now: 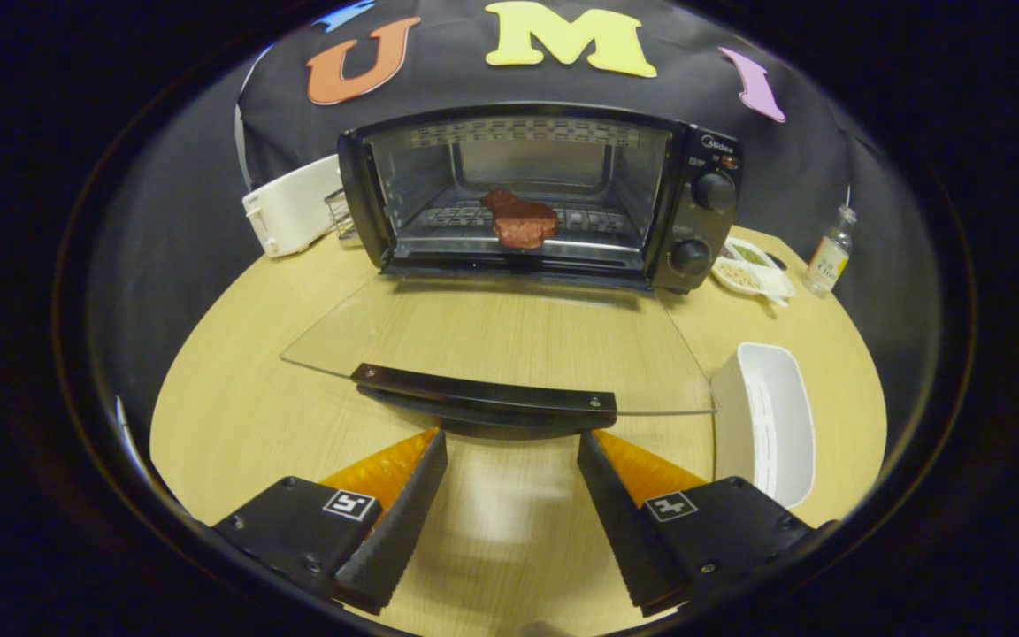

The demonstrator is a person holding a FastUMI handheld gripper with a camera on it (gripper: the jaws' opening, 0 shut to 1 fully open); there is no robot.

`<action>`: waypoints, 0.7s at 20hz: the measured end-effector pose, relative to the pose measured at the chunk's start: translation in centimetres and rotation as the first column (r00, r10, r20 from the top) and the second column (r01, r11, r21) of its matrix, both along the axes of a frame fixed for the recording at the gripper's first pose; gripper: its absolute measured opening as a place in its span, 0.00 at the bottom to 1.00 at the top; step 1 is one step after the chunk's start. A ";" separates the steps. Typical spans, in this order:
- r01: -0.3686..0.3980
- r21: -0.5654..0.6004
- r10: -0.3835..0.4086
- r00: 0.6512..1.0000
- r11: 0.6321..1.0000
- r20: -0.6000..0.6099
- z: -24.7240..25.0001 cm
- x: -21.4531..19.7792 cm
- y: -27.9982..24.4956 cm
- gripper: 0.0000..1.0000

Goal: Open the toaster oven, put the food inside, and close the toaster oven door.

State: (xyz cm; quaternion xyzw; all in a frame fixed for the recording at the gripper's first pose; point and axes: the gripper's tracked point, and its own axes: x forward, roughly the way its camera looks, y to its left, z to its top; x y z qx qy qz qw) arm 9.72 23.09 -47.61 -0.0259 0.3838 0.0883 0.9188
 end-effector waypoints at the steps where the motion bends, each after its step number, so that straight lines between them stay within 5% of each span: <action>1: -0.001 0.007 0.001 1.000 1.000 0.015 1.0 0.2 0.0 0.95; 14: 0.005 0.026 -0.011 0.975 1.000 0.220 13.1 9.2 1.1 0.96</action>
